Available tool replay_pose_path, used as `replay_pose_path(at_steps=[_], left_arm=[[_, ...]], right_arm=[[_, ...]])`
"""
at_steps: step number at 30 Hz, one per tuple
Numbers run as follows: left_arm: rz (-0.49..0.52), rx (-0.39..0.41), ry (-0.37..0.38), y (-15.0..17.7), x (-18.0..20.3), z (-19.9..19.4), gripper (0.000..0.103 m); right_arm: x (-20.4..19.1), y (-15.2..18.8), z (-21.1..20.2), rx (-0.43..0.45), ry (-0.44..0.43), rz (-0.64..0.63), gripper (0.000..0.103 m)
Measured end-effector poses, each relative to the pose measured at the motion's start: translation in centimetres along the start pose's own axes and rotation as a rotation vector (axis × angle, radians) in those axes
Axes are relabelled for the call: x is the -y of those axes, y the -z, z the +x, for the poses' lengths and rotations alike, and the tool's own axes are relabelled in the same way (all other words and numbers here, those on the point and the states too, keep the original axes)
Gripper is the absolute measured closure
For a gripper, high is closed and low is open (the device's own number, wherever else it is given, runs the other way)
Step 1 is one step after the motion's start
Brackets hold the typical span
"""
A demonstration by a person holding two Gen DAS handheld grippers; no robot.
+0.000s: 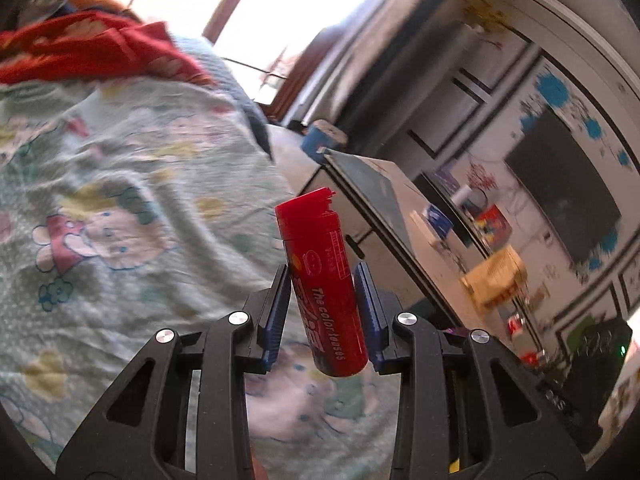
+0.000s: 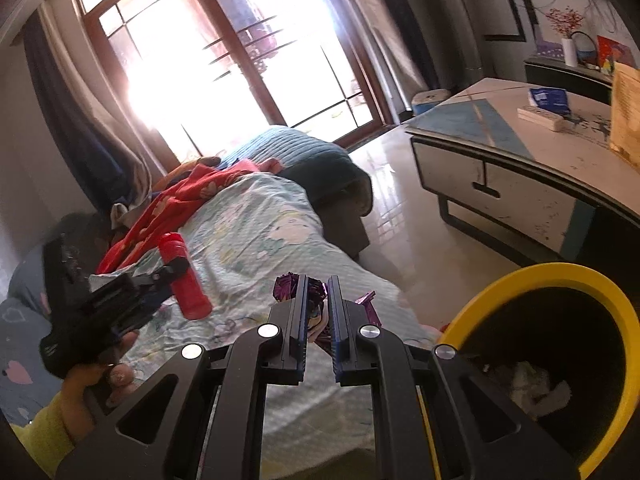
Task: Collect trash
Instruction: 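Carry the red tube and purple wrapper over the yellow bin with both tools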
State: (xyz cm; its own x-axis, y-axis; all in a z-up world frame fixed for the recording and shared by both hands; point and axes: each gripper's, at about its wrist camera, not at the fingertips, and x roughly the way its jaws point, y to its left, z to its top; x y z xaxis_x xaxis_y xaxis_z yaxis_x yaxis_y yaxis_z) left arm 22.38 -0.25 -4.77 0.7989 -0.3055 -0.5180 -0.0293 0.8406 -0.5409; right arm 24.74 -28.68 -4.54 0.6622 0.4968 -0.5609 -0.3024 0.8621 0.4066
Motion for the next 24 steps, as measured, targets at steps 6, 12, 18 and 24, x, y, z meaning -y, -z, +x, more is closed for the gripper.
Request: replay_pose_path(at_steps=[6,12,18,24], left_arm=[[0.078,-0.012,0.049,1.0,3.0,0.0,0.077],[0.155,-0.038,0.089,2.4,5.6,0.2,0.077],[0.236,-0.067,0.124,4.4,8.2,0.6,0.077],[0.320,-0.100,0.159,6.5,11.0,1.1,0.077]], right_arm=[[1.9,0.5,-2.2,0.024,0.028,0.022,0.094],[3.6,0.5,-4.2,0.057,0.062,0.052,0.094],[5.4,0.7,-6.0,0.079,0.105,0.084,0.094],[7.4,1.3,-7.6,0.089,0.139,0.130,0.094]])
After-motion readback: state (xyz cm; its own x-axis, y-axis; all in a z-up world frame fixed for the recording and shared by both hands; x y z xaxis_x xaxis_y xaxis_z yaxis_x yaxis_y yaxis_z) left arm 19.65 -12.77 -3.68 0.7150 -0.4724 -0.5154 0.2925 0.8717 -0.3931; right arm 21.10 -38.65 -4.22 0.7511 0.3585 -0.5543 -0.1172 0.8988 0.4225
